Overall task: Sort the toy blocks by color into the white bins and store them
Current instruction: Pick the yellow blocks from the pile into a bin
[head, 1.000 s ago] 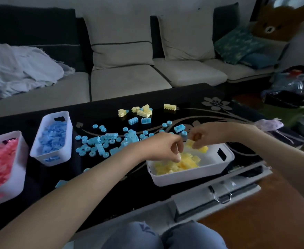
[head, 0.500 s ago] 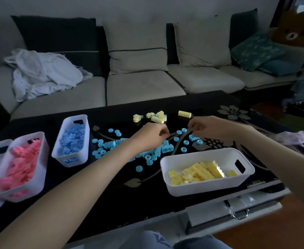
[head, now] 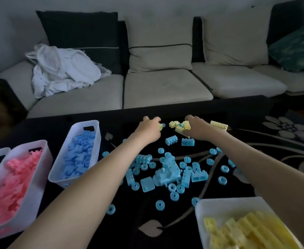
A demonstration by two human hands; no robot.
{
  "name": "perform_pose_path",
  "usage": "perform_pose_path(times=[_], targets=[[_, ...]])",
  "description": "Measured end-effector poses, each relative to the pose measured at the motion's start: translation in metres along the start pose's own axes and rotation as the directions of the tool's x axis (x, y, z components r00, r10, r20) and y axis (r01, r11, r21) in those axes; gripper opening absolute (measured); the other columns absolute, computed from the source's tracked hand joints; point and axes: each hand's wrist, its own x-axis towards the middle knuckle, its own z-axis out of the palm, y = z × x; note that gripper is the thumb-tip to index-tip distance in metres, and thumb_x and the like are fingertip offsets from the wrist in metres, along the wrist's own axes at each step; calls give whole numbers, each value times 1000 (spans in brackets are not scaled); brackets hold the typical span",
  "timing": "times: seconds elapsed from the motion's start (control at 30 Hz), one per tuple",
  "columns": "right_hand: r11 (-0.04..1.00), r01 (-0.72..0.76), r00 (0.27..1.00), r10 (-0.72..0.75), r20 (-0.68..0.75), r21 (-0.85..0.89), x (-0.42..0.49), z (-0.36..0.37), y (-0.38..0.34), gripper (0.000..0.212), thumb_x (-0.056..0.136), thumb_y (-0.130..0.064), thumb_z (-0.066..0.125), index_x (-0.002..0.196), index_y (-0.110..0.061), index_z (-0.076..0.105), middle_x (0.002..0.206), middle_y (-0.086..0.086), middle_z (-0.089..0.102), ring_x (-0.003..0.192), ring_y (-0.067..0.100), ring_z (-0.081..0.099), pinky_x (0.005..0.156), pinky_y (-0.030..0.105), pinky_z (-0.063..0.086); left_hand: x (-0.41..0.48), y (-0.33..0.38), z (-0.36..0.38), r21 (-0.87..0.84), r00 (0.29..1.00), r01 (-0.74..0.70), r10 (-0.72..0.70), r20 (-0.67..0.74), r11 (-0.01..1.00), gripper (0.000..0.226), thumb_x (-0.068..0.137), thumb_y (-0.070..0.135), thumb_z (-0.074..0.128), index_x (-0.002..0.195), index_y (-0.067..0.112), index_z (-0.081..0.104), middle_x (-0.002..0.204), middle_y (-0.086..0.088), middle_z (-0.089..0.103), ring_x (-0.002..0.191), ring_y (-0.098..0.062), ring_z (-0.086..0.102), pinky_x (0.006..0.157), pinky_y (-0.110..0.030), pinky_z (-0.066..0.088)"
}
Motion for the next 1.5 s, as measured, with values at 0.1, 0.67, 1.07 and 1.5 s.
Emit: perform_pose_path(times=[0.1,0.67,1.07,1.5], targets=[[995,-68,998,68,3,-71,19,11,5,69,87,-37,61,140,-8,29,140,16,39,128,35,39,100,43,40,24,2,13,87,1000,20,-22,15,996,56,96,9,40,147,28,27,150,-12,15,127,-31,36,83,-34,42],[993,-69,997,65,38,100,-8,-1,27,35,87,-15,57,119,-8,47,82,1,52,74,16,54,54,22,39,15,-2,16,60,996,-77,79,-30,995,20,96,11,49,115,16,54,105,-5,51,83,-17,50,66,-27,40],[955,-19,998,-2,70,296,-136,-49,47,15,91,-16,54,105,-20,59,91,3,67,82,16,64,77,25,51,-126,70,-26,-233,890,-423,450,77,876,30,92,33,58,122,31,57,109,6,56,89,-7,58,69,-16,42],[967,8,994,-36,108,253,-258,-58,87,19,91,-16,56,106,-25,61,102,0,60,90,13,55,74,22,41,-206,125,21,-61,753,-559,537,380,827,36,92,33,58,127,29,53,105,2,57,97,-15,57,81,-27,49]])
